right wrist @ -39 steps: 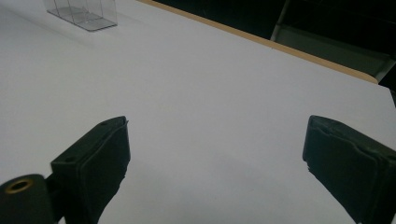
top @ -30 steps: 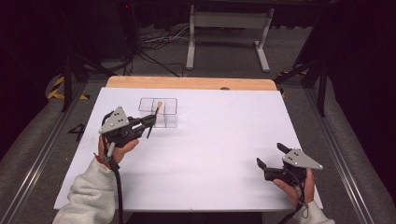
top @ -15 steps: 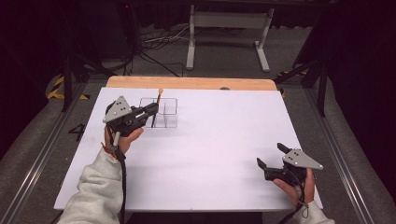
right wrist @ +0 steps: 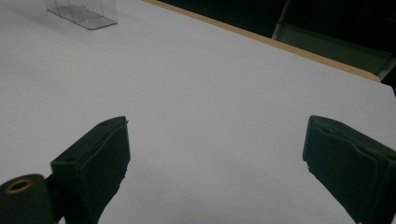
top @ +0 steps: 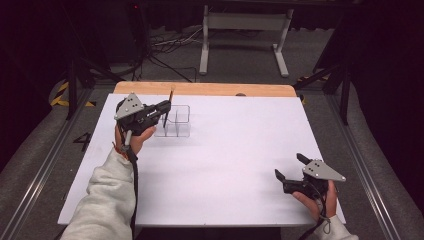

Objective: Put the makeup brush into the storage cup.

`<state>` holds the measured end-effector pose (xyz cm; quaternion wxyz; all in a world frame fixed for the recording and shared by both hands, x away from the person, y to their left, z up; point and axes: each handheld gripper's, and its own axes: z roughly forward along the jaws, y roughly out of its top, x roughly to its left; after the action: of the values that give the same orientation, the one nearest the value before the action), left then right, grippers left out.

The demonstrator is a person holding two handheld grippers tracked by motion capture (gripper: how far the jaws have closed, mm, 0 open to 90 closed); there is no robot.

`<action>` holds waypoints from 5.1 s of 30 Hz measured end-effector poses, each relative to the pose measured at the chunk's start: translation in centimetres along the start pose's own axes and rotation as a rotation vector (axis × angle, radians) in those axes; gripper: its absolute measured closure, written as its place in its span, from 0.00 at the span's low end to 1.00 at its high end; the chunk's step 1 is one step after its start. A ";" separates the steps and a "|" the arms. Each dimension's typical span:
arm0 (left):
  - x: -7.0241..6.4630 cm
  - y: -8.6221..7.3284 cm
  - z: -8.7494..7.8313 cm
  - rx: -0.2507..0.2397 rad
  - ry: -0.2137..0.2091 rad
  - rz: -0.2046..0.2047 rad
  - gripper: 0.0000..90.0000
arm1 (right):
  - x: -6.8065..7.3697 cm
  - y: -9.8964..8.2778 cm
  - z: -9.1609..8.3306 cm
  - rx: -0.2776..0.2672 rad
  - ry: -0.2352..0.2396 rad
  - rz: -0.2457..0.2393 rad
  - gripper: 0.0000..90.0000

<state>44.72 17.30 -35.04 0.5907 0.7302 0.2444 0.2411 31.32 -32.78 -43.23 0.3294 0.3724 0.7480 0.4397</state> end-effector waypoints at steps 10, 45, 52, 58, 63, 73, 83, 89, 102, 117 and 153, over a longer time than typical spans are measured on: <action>0.8 0.6 0.9 -0.004 0.012 -0.008 0.92 | 0.1 0.0 0.1 0.005 0.002 -0.002 0.09; 3.2 -0.4 5.1 0.024 0.040 -0.050 0.92 | -0.1 -0.1 0.1 0.006 0.005 0.006 0.09; 3.1 -1.1 5.7 0.054 0.039 -0.048 0.92 | -0.1 -0.1 0.0 0.004 0.008 0.002 0.09; 2.7 -2.1 5.9 0.071 0.029 -0.049 0.92 | -0.1 -0.1 0.0 0.006 0.008 0.000 0.09; 2.4 -3.0 5.8 0.085 0.020 -0.053 0.92 | 0.0 -0.1 0.0 0.008 0.008 -0.001 0.09; 1.9 -3.8 5.4 0.091 0.016 -0.054 0.92 | 0.1 0.0 0.1 0.009 0.008 -0.006 0.09; 2.4 -4.2 4.8 0.091 0.031 -0.067 0.92 | 0.0 -0.1 0.1 0.010 0.010 -0.004 0.09; 2.3 -4.5 4.9 0.107 0.022 -0.064 0.92 | 0.1 -0.1 0.1 0.011 0.011 -0.004 0.09; 2.4 -4.5 4.8 0.119 0.024 -0.057 0.90 | 0.1 -0.1 0.1 0.011 0.012 -0.004 0.09; 2.3 -3.9 3.4 0.109 0.062 -0.029 0.74 | 0.1 -0.1 0.1 0.013 0.011 -0.006 0.09; 0.8 -2.5 0.1 0.078 0.099 0.040 0.06 | 0.3 0.0 0.2 0.012 0.011 -0.011 0.09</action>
<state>45.21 18.14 -37.52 0.5439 0.7446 0.2682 0.2788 31.32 -32.49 -43.31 0.3254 0.3677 0.7546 0.4353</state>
